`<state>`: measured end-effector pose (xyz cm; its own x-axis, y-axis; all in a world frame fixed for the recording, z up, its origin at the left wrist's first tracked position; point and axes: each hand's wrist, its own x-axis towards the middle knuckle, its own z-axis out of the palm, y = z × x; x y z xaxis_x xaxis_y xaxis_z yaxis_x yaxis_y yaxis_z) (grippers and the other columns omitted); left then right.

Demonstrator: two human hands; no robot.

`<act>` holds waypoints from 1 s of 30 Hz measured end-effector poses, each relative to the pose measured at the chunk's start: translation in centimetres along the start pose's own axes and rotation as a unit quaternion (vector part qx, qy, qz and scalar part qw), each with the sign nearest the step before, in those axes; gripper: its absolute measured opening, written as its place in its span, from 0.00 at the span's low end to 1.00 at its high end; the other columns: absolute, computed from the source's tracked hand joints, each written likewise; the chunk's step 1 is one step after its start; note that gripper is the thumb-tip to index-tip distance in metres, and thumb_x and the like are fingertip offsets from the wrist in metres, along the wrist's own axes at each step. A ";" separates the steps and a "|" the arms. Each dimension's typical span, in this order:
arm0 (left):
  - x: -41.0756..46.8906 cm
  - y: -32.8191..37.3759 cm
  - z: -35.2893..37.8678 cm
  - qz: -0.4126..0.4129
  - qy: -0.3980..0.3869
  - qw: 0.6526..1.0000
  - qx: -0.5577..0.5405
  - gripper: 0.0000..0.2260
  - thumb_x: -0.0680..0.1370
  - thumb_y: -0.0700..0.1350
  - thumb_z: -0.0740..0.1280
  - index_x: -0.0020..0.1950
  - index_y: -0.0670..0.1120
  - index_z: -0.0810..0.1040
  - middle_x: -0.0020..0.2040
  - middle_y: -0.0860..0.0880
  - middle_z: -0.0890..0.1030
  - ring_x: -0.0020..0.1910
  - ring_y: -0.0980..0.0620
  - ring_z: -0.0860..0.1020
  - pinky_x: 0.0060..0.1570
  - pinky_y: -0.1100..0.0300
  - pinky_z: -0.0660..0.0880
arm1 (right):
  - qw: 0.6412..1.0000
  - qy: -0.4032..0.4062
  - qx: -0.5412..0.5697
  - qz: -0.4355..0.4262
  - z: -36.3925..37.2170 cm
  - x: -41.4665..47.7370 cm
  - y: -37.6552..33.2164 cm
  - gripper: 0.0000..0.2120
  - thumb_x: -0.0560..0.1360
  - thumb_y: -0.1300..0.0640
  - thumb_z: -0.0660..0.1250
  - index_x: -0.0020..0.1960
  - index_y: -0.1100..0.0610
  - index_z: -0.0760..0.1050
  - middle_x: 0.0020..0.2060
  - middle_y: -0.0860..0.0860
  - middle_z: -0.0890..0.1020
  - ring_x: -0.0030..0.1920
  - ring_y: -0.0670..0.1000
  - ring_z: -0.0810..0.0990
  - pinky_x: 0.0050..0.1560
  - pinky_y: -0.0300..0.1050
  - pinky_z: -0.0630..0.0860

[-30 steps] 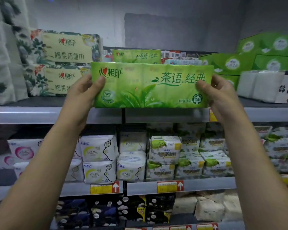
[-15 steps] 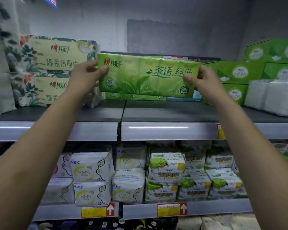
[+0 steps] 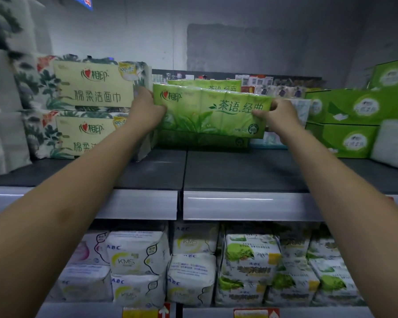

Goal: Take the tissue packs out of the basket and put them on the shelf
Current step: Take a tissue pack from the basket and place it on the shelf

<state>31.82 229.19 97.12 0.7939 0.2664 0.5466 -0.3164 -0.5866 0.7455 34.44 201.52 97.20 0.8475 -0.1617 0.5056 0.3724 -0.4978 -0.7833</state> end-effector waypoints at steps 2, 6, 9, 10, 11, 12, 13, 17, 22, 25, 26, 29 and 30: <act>0.2 -0.2 0.3 0.004 -0.007 1.000 0.027 0.09 0.77 0.36 0.63 0.54 0.42 0.67 0.52 0.44 0.74 0.49 0.47 0.74 0.42 0.58 0.72 | 1.000 -0.010 0.007 0.020 0.3 0.6 0.1 0.08 0.72 0.57 0.71 0.50 0.56 0.75 0.53 0.56 0.82 0.52 0.56 0.81 0.54 0.56 0.79; 0.7 -0.8 0.7 0.035 -0.008 0.990 0.136 0.11 0.75 0.37 0.63 0.56 0.36 0.75 0.52 0.40 0.78 0.50 0.42 0.76 0.46 0.55 0.72 | 0.998 -0.011 0.017 0.054 0.5 2.1 0.3 0.11 0.71 0.58 0.72 0.53 0.57 0.77 0.53 0.55 0.81 0.53 0.57 0.80 0.51 0.58 0.80; 0.9 -1.3 1.2 0.053 -0.020 0.977 0.204 0.12 0.75 0.39 0.62 0.54 0.34 0.76 0.53 0.35 0.79 0.52 0.38 0.77 0.49 0.51 0.75 | 0.997 -0.007 0.011 0.072 1.1 2.5 1.1 0.15 0.71 0.58 0.73 0.56 0.60 0.77 0.53 0.56 0.81 0.53 0.58 0.80 0.51 0.58 0.80; 0.8 -1.4 1.4 0.054 -0.028 0.972 0.228 0.12 0.76 0.40 0.61 0.54 0.33 0.76 0.53 0.34 0.79 0.52 0.37 0.76 0.47 0.53 0.74 | 0.997 -0.008 0.010 0.079 1.3 2.4 1.5 0.16 0.70 0.57 0.73 0.56 0.60 0.76 0.53 0.57 0.81 0.53 0.58 0.80 0.51 0.58 0.80; 0.8 -1.4 1.7 0.054 -0.032 0.965 0.253 0.12 0.77 0.40 0.60 0.54 0.32 0.75 0.53 0.34 0.78 0.52 0.37 0.76 0.45 0.54 0.71 | 0.996 -0.011 0.010 0.084 1.6 2.5 1.9 0.17 0.70 0.57 0.73 0.57 0.61 0.76 0.53 0.57 0.81 0.53 0.58 0.80 0.51 0.58 0.80; 0.8 -1.4 1.9 0.054 -0.033 0.959 0.275 0.13 0.78 0.41 0.60 0.54 0.32 0.74 0.54 0.33 0.77 0.52 0.36 0.75 0.43 0.54 0.68 | 0.996 -0.016 0.007 0.086 1.8 2.4 2.1 0.18 0.70 0.57 0.74 0.58 0.61 0.76 0.54 0.57 0.81 0.53 0.58 0.80 0.50 0.58 0.80; 0.6 -1.3 2.0 0.056 -0.031 0.955 0.291 0.13 0.79 0.41 0.59 0.54 0.31 0.73 0.54 0.32 0.76 0.54 0.36 0.74 0.44 0.54 0.67 | 0.996 -0.021 0.005 0.085 2.0 2.5 2.4 0.20 0.70 0.57 0.74 0.59 0.61 0.76 0.54 0.57 0.81 0.53 0.58 0.81 0.50 0.58 0.80; 0.4 -1.4 2.2 0.070 -0.027 0.955 0.286 0.21 0.79 0.42 0.61 0.68 0.31 0.64 0.57 0.32 0.75 0.56 0.36 0.73 0.51 0.50 0.71 | 0.997 -0.023 0.006 0.071 2.6 2.3 2.6 0.21 0.70 0.56 0.74 0.60 0.60 0.75 0.55 0.55 0.81 0.53 0.56 0.81 0.52 0.57 0.80; 0.2 -2.3 2.4 0.059 -0.061 0.959 0.271 0.28 0.78 0.41 0.61 0.77 0.40 0.54 0.57 0.34 0.76 0.56 0.36 0.74 0.50 0.51 0.71 | 0.998 -0.047 -0.004 0.052 2.8 2.2 2.7 0.18 0.71 0.57 0.73 0.59 0.59 0.76 0.55 0.55 0.81 0.53 0.55 0.81 0.53 0.56 0.80; 0.3 -2.6 2.3 0.057 -0.070 0.953 0.290 0.19 0.78 0.39 0.60 0.68 0.36 0.66 0.58 0.33 0.75 0.57 0.36 0.73 0.48 0.53 0.69 | 0.997 -0.052 -0.029 0.042 3.0 2.4 3.0 0.17 0.70 0.57 0.73 0.58 0.59 0.77 0.54 0.55 0.82 0.54 0.56 0.80 0.54 0.56 0.79; 0.1 -2.6 2.4 0.056 -0.074 0.950 0.298 0.19 0.78 0.39 0.59 0.68 0.36 0.66 0.58 0.33 0.75 0.57 0.36 0.73 0.48 0.52 0.69 | 0.997 -0.054 -0.032 0.045 3.0 2.3 3.1 0.18 0.70 0.57 0.73 0.58 0.59 0.77 0.54 0.55 0.82 0.54 0.56 0.80 0.54 0.56 0.79; -0.4 -2.4 2.8 0.045 -0.092 0.920 0.378 0.26 0.78 0.35 0.57 0.76 0.36 0.54 0.60 0.31 0.74 0.63 0.35 0.71 0.61 0.46 0.68 | 0.996 -0.064 -0.049 0.041 3.1 2.2 3.4 0.18 0.70 0.56 0.74 0.57 0.60 0.76 0.54 0.56 0.81 0.54 0.57 0.80 0.54 0.58 0.79; -0.5 -2.3 2.9 0.044 -0.095 0.907 0.409 0.29 0.78 0.34 0.57 0.77 0.36 0.49 0.62 0.31 0.73 0.65 0.35 0.69 0.63 0.45 0.66 | 0.995 -0.067 -0.057 0.040 3.0 2.1 3.4 0.18 0.70 0.55 0.73 0.57 0.61 0.76 0.54 0.56 0.81 0.54 0.57 0.80 0.54 0.58 0.79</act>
<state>33.62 228.15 94.03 0.8839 0.1004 0.4568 0.0464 -0.9907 0.1280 38.66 202.06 94.48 0.9187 -0.0936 0.3837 0.2619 -0.5828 -0.7692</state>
